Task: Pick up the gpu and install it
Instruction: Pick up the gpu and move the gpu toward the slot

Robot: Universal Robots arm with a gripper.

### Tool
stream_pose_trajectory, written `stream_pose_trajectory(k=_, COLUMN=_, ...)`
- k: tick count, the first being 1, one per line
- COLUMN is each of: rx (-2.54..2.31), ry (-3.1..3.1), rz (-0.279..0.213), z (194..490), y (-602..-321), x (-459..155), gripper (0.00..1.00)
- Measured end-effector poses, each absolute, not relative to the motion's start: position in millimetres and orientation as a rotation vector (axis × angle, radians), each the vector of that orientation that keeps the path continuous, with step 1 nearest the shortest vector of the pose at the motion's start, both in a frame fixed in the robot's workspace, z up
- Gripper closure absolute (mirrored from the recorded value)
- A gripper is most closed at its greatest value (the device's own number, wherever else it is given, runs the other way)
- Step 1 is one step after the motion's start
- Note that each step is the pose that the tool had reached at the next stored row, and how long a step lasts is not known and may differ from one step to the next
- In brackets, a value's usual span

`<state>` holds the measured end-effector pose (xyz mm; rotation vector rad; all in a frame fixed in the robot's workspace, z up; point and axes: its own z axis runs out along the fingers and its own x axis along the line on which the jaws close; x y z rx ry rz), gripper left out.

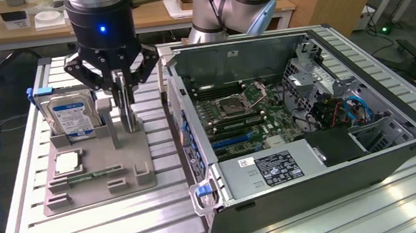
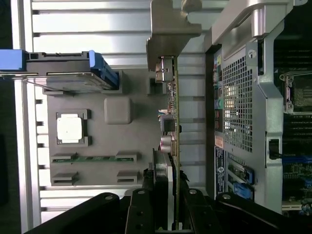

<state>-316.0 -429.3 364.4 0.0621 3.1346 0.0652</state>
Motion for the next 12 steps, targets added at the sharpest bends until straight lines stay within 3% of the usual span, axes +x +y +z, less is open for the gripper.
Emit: stream_pose_trajectory(k=12, rx=0.062, ry=3.135, rz=0.067, z=397, y=-429, x=-316, gripper=0.72)
